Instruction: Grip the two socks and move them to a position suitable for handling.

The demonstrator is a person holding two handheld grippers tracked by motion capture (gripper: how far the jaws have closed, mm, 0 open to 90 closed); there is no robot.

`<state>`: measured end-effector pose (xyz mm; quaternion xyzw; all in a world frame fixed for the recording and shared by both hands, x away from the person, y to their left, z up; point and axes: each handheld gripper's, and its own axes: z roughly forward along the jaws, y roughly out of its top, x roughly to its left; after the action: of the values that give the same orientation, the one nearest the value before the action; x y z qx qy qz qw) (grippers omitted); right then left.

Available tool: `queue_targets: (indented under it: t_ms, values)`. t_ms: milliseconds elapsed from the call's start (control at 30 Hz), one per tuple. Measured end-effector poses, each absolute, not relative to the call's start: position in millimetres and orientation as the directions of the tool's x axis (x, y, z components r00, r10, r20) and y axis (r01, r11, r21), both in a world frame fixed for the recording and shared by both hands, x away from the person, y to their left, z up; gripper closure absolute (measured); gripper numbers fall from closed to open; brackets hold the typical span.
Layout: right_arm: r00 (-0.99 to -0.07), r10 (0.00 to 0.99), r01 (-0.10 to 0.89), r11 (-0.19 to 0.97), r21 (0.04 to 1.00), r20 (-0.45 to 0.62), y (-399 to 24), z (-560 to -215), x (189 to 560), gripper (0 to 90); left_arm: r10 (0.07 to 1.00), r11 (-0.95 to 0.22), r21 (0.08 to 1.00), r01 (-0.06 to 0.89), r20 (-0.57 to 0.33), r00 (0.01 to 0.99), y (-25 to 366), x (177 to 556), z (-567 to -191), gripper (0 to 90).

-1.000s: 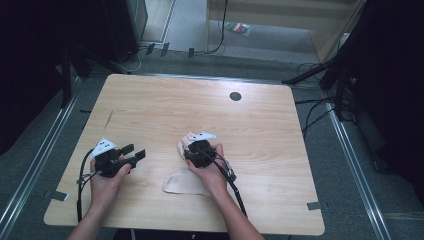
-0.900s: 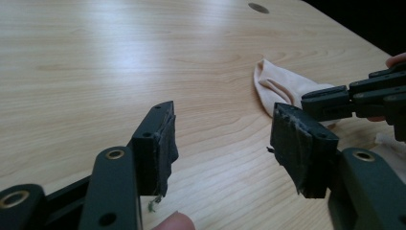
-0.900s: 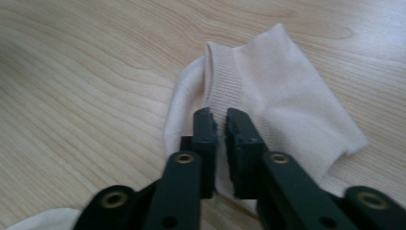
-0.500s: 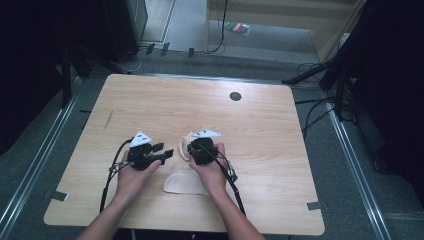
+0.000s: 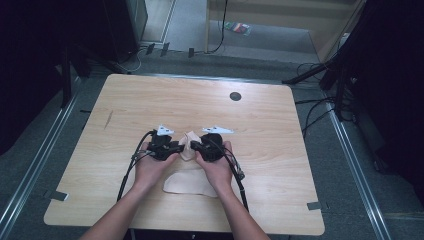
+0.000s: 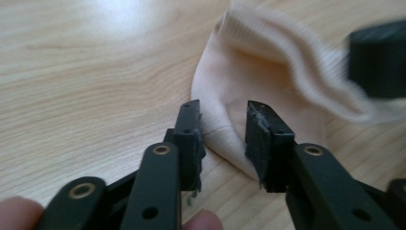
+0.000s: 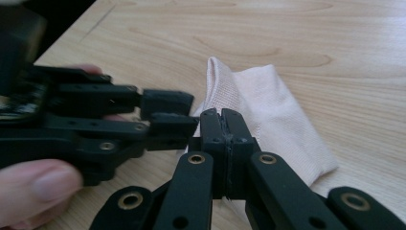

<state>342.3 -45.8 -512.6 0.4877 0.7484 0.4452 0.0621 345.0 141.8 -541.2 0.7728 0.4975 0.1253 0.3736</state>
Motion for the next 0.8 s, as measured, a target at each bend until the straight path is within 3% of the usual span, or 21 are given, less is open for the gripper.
queue_targets:
  t_ms: [67, 167, 233, 533, 633, 733, 767, 800]
  values:
    - [-0.514, 0.783, 0.675, 0.118, 0.728, 0.351, -48.2, -511.0, 342.7, 90.0, 0.861, -0.245, 0.701, 0.670, -0.160, 0.482, 138.6, 347.0, -541.9, 70.5]
    - [-0.489, 0.782, 0.675, 0.058, 0.736, 0.387, -64.1, -502.4, 344.7, 90.0, 0.865, -0.250, 0.698, 0.671, -0.150, 0.478, 143.2, 347.8, -540.3, 85.5]
    - [-0.470, 0.792, 0.667, 0.029, 0.745, 0.389, -75.8, -498.9, 346.8, 90.0, 0.865, -0.268, 0.694, 0.668, -0.131, 0.484, 147.7, 347.3, -539.1, 88.1]
    - [-0.381, 0.822, 0.710, -0.033, 0.704, 0.423, -124.0, -506.2, 360.9, 90.0, 0.824, -0.361, 0.656, 0.663, -0.109, 0.556, 174.1, 350.2, -534.1, 90.0]
    - [-0.363, 0.832, 0.722, -0.034, 0.691, 0.420, -126.9, -511.5, 362.9, 90.0, 0.819, -0.422, 0.644, 0.639, -0.031, 0.573, 176.9, 351.0, -531.7, 90.0]
    - [-0.295, 0.861, 0.731, -0.076, 0.678, 0.414, -133.2, -523.9, 366.9, 90.0, 0.838, -0.413, 0.653, 0.635, 0.000, 0.545, 182.7, 353.7, -532.9, 90.0]
    - [-0.266, 0.882, 0.729, -0.079, 0.680, 0.388, -134.5, -524.7, 366.8, 90.0, 0.841, -0.383, 0.677, 0.628, -0.025, 0.540, 187.4, 355.0, -533.5, 89.9]
    - [-0.251, 0.868, 0.734, -0.118, 0.668, 0.429, -140.0, -527.5, 369.1, 90.0, 0.834, -0.338, 0.722, 0.604, -0.067, 0.547, 191.9, 355.0, -533.5, 87.7]
